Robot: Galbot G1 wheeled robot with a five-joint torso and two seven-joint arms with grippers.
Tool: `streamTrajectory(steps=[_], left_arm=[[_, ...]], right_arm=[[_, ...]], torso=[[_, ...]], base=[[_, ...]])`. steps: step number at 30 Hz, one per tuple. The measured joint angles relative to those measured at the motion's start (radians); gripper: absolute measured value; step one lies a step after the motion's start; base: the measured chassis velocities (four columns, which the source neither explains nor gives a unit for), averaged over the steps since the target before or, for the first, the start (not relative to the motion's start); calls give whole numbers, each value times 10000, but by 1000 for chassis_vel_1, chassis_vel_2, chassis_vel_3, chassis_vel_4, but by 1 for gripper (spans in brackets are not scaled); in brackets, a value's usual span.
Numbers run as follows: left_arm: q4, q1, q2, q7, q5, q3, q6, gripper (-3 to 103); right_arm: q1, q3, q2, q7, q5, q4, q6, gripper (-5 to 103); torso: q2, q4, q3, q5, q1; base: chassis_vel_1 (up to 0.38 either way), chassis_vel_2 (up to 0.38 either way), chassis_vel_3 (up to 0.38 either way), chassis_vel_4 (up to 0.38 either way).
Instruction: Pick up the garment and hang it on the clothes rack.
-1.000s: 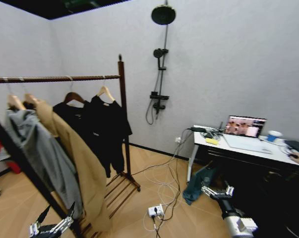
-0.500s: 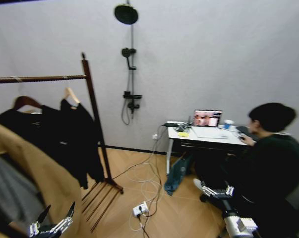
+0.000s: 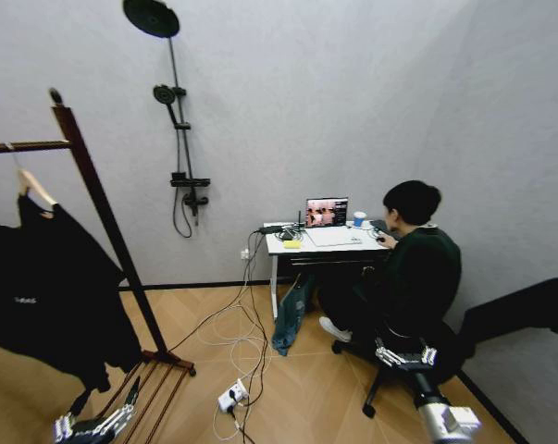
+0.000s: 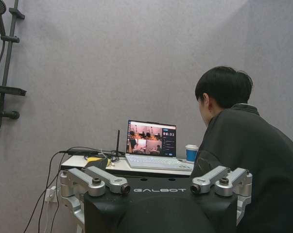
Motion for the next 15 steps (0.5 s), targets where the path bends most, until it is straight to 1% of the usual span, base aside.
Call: streamTrajectory(steps=[9, 10, 11, 15], left_arm=[[0, 0, 1, -6, 0, -1, 0, 100], [0, 0, 1, -6, 0, -1, 0, 100], [0, 0, 2, -6, 0, -1, 0, 100], [0, 0, 1, -6, 0, -1, 0, 100]], right_arm=[[3, -4, 0, -1, 0, 0, 0, 100], [5, -4, 0, -1, 0, 0, 0, 100], [3, -4, 0, 0, 0, 0, 0, 100], [2, -4, 0, 0, 0, 0, 0, 100]], torso=[[-1, 0, 1, -5, 3], [-1, 1, 0, -6, 3], [-1, -4, 0, -4, 2], [-1, -4, 0, 1, 1]], base=[[61, 125, -48, -127], [46, 95, -58, -63], [0, 0, 0, 0], [-1, -34, 0, 39]])
